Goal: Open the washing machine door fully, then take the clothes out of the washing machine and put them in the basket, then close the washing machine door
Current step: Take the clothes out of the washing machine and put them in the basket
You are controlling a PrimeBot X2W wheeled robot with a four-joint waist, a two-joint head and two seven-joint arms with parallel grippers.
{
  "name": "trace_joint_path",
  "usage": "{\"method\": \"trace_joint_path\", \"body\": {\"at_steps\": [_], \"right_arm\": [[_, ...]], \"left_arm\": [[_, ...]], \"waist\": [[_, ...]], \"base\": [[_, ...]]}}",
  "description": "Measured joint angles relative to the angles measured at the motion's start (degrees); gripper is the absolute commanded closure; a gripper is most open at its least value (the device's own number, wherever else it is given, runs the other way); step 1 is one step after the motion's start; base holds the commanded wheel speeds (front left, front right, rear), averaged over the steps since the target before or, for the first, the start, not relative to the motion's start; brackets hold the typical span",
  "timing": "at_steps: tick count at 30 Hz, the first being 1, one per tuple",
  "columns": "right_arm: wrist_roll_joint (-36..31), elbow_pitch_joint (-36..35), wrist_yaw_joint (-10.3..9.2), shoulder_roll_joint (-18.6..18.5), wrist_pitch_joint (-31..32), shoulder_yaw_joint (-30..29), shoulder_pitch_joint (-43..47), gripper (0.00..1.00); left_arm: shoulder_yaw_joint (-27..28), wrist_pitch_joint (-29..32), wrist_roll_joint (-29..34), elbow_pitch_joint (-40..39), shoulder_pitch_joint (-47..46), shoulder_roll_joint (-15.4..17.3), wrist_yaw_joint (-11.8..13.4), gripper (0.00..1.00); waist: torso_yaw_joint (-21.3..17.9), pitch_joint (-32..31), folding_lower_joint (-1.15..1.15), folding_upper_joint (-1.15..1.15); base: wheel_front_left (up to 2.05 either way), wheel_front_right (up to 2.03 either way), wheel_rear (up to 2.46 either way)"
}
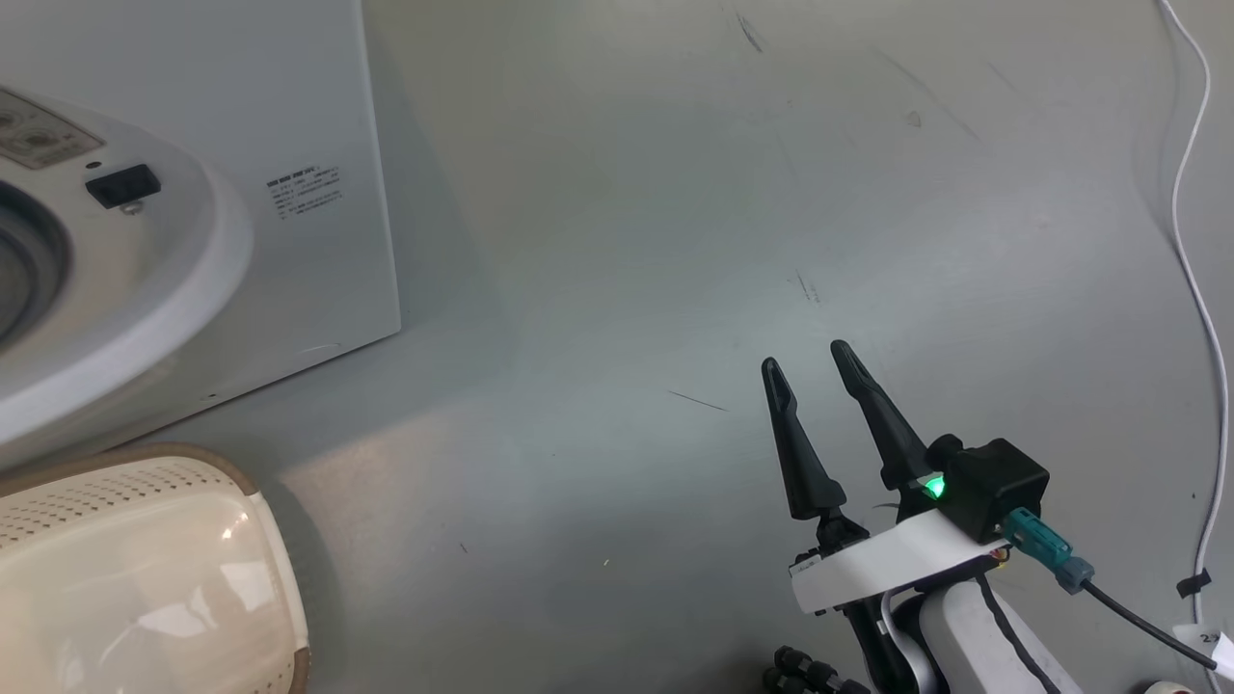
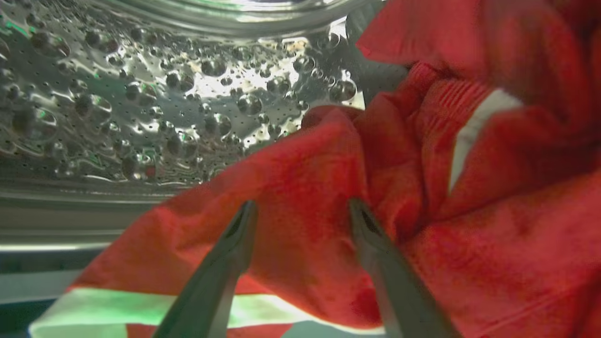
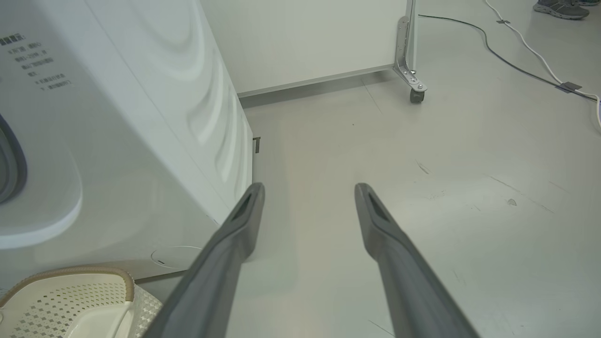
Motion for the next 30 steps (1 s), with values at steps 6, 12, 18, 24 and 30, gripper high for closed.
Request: {"method": "trace_joint_path", "body": {"at_steps": [6,12,18,24,30], "right_arm": [[0.07,-0.24,-0.32,0.00,0.00,0.16,-0.37,0.00],[0.07,-0.49,-0.73,0.00,0.00,0.27,-1.22,0.00],[0.07,-0.52,-0.85,0.00,0.00,0.42,-1.28,0.00],[0.05,-0.52,-1.23,0.00,0.00,0.45,-1.68,0.00],[0.07,-0.46,-1.31,0.00,0.00,0.44,-2.10,0.00]], "left_arm": [[-0.43,1.91,-0.02,2.15,-0.68,0.22,0.00,0.00],[-0.41,2.15,-0.02,3.25,-2.34,0.44,0.00,0.00],[0.98,2.64,-1.46,4.72,-3.95,0.11,0.01,0.00],[0.94,2.64,-2.01,5.95,-4.77,-0.12,0.01,1.00],[0.58,1.77,-2.00,6.78,-4.98,-0.36,0.00,1.00]], "waist": [[0.02,0.48,0.00,0.00],[0.08,1.00,0.00,0.00],[0.26,1.43,0.00,0.00],[0.41,1.39,0.00,0.00],[0.63,0.95,0.00,0.00]], "base": [[0.00,0.00,0.00],[0.00,0.00,0.00],[0.00,0.00,0.00],[0.00,0.00,0.00],[0.00,0.00,0.00]]}}
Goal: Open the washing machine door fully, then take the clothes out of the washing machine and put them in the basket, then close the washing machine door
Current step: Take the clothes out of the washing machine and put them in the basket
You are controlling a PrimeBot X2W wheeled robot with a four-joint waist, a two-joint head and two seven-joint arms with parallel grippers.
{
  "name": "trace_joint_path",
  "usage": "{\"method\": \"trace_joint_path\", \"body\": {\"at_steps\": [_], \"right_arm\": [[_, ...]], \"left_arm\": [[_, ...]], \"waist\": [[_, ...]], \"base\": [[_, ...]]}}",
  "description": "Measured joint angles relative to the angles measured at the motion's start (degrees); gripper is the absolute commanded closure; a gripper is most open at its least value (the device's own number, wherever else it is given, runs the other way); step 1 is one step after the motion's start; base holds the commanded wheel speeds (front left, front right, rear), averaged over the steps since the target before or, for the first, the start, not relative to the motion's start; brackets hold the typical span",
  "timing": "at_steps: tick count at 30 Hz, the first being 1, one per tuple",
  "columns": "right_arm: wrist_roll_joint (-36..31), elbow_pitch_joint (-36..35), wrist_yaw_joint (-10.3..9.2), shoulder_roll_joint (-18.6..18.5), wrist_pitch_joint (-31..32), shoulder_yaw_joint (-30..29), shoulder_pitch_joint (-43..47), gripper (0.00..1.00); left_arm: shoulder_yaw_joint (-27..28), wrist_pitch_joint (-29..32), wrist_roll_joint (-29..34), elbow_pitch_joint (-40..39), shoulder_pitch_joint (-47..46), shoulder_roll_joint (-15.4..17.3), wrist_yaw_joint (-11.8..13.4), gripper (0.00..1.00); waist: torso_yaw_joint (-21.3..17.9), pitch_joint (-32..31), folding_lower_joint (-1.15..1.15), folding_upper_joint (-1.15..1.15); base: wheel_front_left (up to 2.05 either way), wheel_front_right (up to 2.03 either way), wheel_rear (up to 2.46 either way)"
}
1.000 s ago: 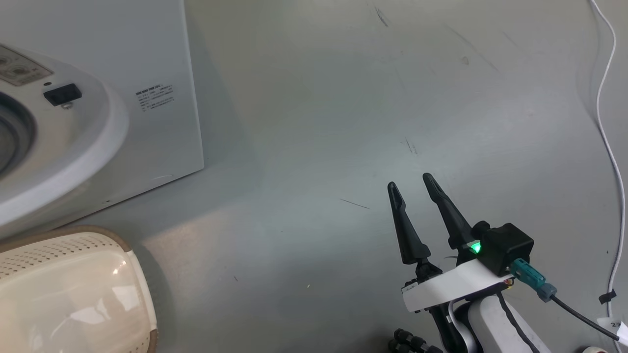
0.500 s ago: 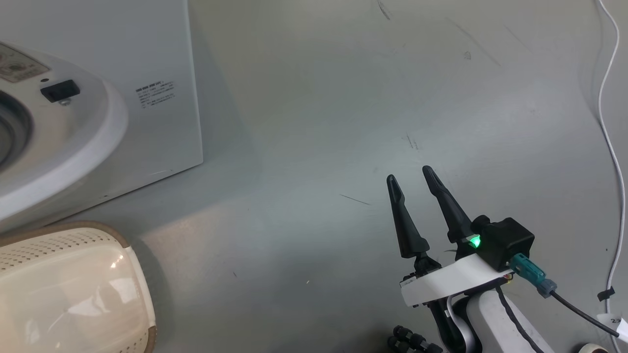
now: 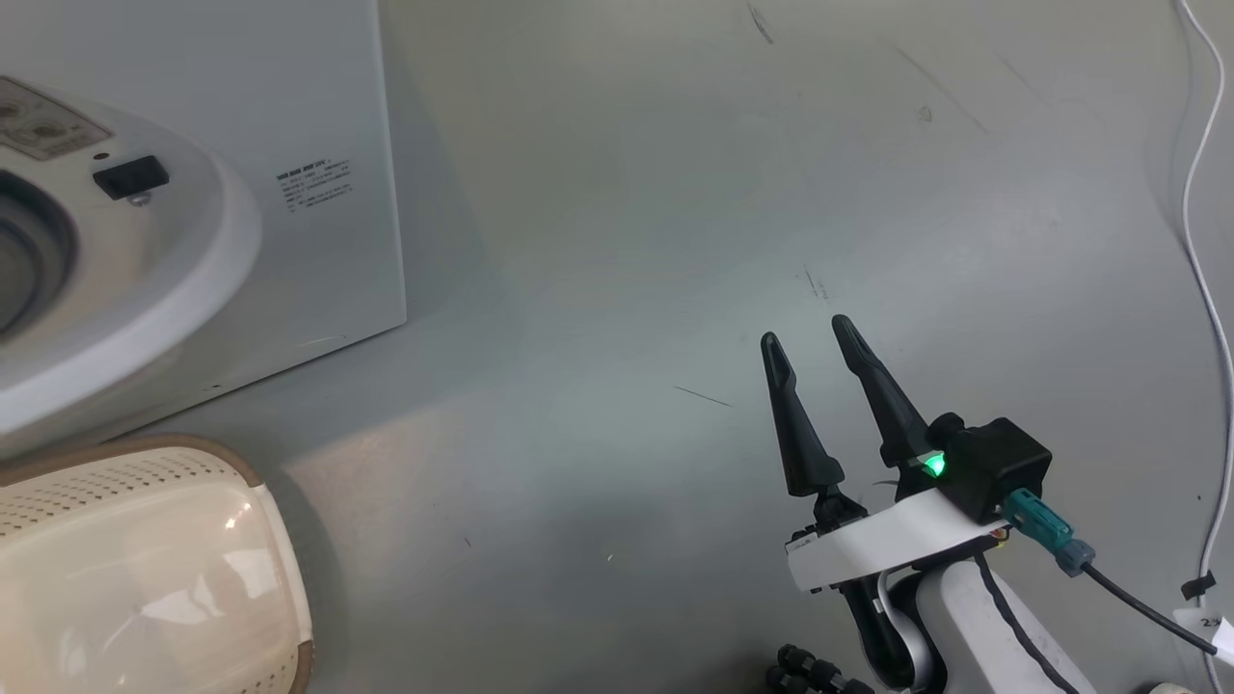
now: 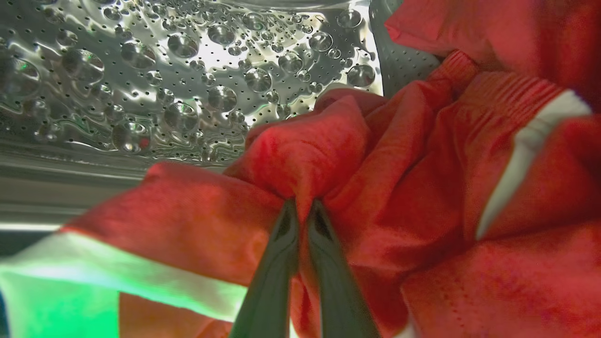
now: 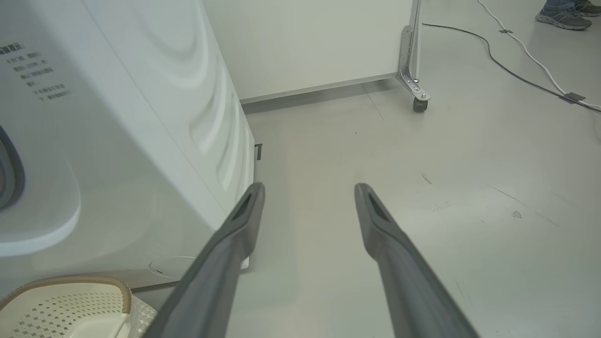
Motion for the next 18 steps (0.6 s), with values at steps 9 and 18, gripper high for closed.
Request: {"method": "trace_joint_path", "body": {"at_steps": [9,18], "right_arm": [[-0.25,1.21,-0.42,-0.01,0.00,-1.01,-0.33,0.00],[-1.53,2.52,-0.38,-0.02,0.00,-2.27,-0.32,0.00]], "left_arm": [[-0.51,-5.81,0.00,1.46,0.01,-3.31,-0.44,1.00],[-1.26,-12.13,-0.96,2.52,0.10,-6.86,-2.34,1.00]], "waist": [[0.87,-2.58,0.00,0.00],[2.32,-5.90,0.00,0.00]], "base": [[0.00,0.00,0.00],[0.00,0.00,0.00]]}}
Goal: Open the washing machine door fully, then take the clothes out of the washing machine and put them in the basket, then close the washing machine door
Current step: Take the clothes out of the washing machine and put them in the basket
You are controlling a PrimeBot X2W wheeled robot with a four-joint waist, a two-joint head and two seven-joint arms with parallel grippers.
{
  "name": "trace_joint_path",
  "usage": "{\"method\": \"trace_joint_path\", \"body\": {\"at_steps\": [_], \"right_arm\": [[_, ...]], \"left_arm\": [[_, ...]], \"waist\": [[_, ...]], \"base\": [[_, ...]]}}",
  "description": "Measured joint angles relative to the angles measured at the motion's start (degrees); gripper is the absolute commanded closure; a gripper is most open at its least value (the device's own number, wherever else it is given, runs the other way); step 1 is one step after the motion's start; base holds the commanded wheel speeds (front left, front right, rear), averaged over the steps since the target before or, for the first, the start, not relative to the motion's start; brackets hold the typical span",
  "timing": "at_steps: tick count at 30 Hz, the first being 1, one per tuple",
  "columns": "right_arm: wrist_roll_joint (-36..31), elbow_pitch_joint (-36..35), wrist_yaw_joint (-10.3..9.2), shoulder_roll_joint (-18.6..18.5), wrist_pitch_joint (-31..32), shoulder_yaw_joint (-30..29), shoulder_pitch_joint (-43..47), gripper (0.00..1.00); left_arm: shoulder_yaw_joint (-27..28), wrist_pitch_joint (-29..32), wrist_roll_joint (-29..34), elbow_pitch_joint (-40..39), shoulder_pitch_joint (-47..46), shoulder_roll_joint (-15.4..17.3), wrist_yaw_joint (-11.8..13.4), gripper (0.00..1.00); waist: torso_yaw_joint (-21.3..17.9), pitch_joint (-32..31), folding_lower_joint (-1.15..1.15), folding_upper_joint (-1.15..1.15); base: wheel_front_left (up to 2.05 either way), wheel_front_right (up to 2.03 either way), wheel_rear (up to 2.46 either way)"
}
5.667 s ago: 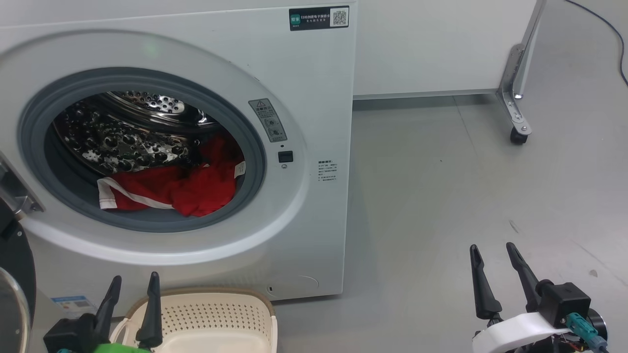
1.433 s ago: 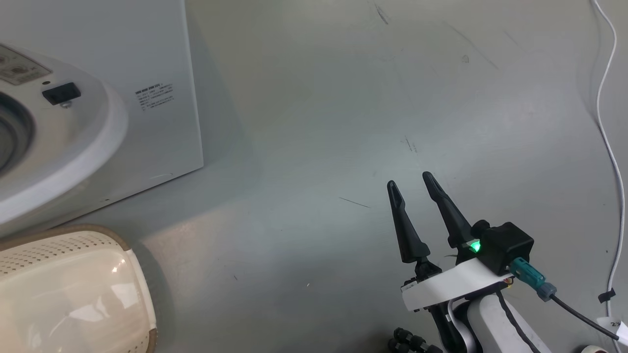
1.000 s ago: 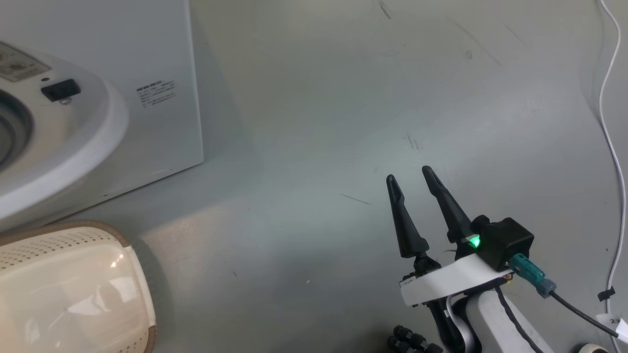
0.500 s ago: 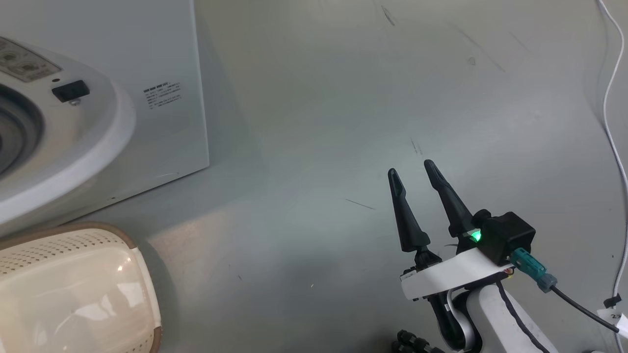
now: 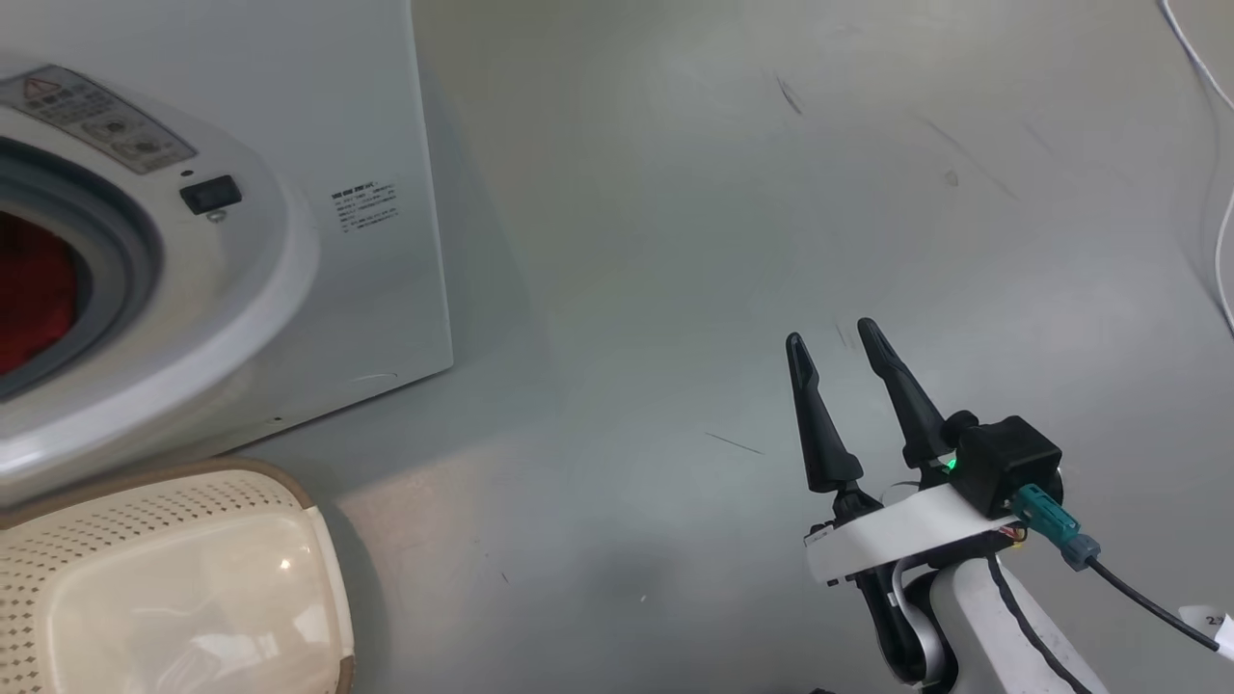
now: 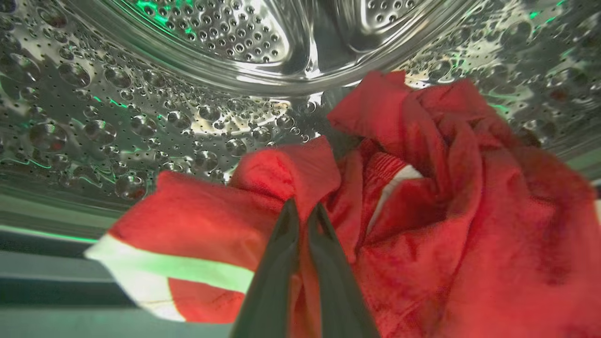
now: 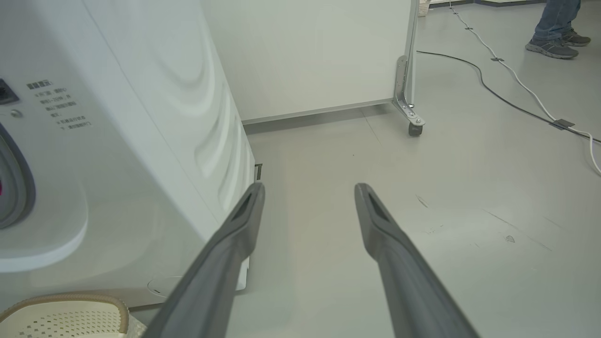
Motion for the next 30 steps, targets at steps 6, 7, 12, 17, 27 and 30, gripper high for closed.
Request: {"method": "trace_joint_path", "body": {"at_steps": [6,7,12,17,27,30], "right_arm": [[-1.30,1.12,0.02,-0.01,-0.01,-1.68,0.12,0.00],[-1.47,1.31,0.02,-0.01,-0.01,-2.00,0.22,0.00],[-1.94,2.25,0.64,-0.30,-0.01,-2.88,1.51,0.00],[-2.52,2.75,1.41,-0.71,-0.01,-3.09,2.63,0.00],[-2.67,4.13,2.05,-2.09,-0.01,-4.46,7.22,0.00],[-2.67,4.22,2.11,-2.16,-0.01,-4.75,8.29,0.00]], "left_arm": [[-0.34,-5.24,-0.63,0.89,1.42,-2.65,-0.92,1.00],[-0.37,-6.02,-0.68,1.10,1.81,-3.07,-1.36,1.00],[-0.83,-9.68,-1.20,1.99,4.15,-5.43,-2.92,1.00],[-0.89,-13.29,-1.66,2.77,6.83,-6.57,-3.91,1.00],[-0.81,-18.97,-3.66,3.79,12.96,-10.07,-5.37,1.00],[-0.89,-20.62,-4.25,3.67,14.69,-11.01,-5.86,1.00]], "waist": [[1.54,-3.09,0.00,0.00],[1.83,-3.64,0.00,0.00],[3.47,-6.51,0.00,0.00],[5.11,-9.67,0.00,0.00],[8.03,-16.46,-0.01,0.00],[8.91,-18.28,-0.01,0.00]], "base": [[0.00,0.00,0.00],[0.00,0.00,0.00],[0.00,0.00,0.00],[0.00,0.00,0.00],[0.00,0.00,0.00],[0.00,0.00,0.00]]}}
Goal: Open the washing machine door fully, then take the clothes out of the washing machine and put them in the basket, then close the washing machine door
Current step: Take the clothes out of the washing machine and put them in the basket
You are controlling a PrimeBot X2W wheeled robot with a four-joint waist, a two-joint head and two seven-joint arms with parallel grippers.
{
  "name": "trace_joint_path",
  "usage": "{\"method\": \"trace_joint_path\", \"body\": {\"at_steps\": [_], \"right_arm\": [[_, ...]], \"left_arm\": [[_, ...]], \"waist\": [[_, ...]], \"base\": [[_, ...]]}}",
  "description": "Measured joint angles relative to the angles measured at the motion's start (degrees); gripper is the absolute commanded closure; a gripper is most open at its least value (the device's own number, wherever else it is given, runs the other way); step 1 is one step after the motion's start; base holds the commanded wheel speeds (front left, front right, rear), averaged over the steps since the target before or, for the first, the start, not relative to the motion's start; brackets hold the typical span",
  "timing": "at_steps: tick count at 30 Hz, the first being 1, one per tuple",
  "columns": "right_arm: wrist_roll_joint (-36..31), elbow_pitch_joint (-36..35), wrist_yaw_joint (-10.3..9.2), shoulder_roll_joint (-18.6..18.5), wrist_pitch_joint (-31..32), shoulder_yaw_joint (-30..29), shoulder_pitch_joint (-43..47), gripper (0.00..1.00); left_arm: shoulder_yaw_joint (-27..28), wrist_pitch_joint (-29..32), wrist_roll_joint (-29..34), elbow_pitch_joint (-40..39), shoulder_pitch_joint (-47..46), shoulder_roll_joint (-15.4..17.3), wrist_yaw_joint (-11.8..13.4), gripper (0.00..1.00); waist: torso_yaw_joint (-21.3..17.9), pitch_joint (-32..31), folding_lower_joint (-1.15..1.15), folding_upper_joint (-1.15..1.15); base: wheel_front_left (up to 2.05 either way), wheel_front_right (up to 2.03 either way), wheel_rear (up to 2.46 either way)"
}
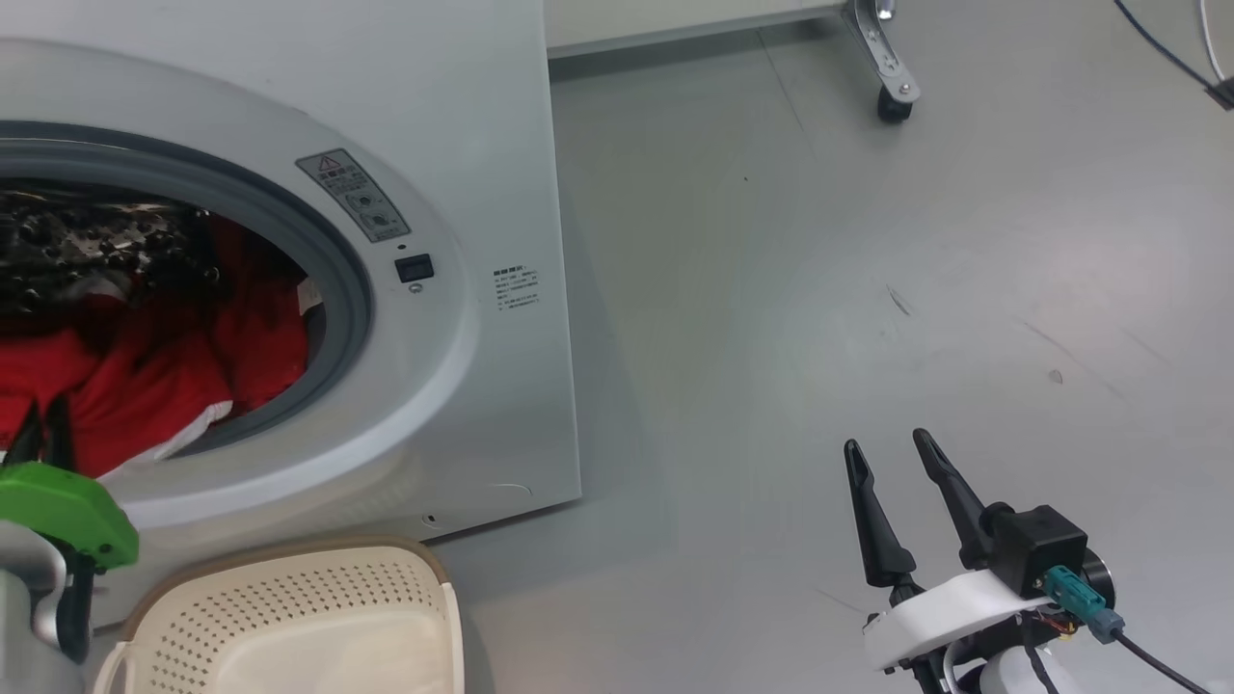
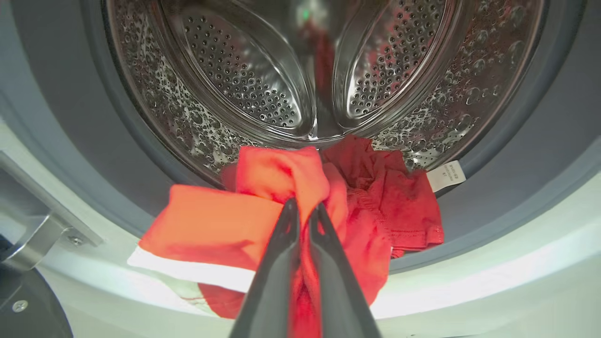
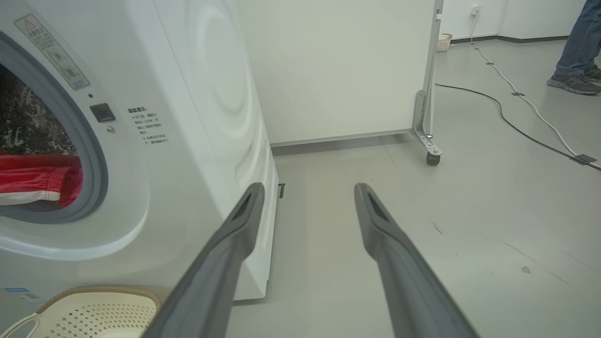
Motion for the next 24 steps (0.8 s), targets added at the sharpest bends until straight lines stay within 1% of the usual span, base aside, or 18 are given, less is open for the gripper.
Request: {"method": "trace_joint_path", "body": {"at_steps": [1,4,8,10,18,21,24], "right_arm": [[0.00,0.05,0.32,-0.04,0.00,-0.03,0.30,0.00],[0.00,0.11,0.44,-0.23,0.00,-0.25,1.18,0.00],[0.00,0.21,0.49,-0.49,0.00,-0.64,2.36,0.00],[0.00,0.21,0.90,-0.67,0.00,-0.84,2.85,0.00],[0.00,-0.40,1.01,-0.78,0.00,-1.41,3.80,0.00],[-0.03,-0.46,1.45,-0.76,0.00,-1.38,3.89,0.00],[-0.25,-0.60,1.45,-0.74,0.00,-1.38,4.43,0.00]], "left_arm": [[-0.11,-0.58,0.00,-0.12,0.65,-0.19,-0.03,1.00],[-0.35,-2.38,0.00,-0.90,2.70,-0.49,-0.46,1.00],[-1.11,-3.60,0.00,-1.94,5.10,-1.33,-0.54,1.00],[-1.27,-3.87,0.00,-2.86,6.11,-1.79,-0.74,1.00],[-1.41,-5.08,0.00,-9.93,7.79,-2.32,-1.03,1.00],[-1.09,-5.36,-0.01,-12.55,8.72,-2.45,-1.04,1.00],[-0.73,-5.36,-0.18,-14.82,9.92,-2.87,-1.04,1.00]], "waist": [[0.30,-0.59,0.00,0.00],[1.13,-2.25,0.00,0.00],[2.15,-4.35,0.00,0.00],[2.67,-5.35,0.00,0.00],[5.10,-7.70,0.00,0.00],[5.57,-8.14,0.00,0.00],[5.82,-8.33,0.00,0.00]], "base": [[0.00,0.00,0.00],[0.00,0.00,0.00],[0.00,0.00,0.00],[0.00,0.00,0.00],[0.00,0.00,0.00],[0.00,0.00,0.00],[0.00,0.00,0.00]]}}
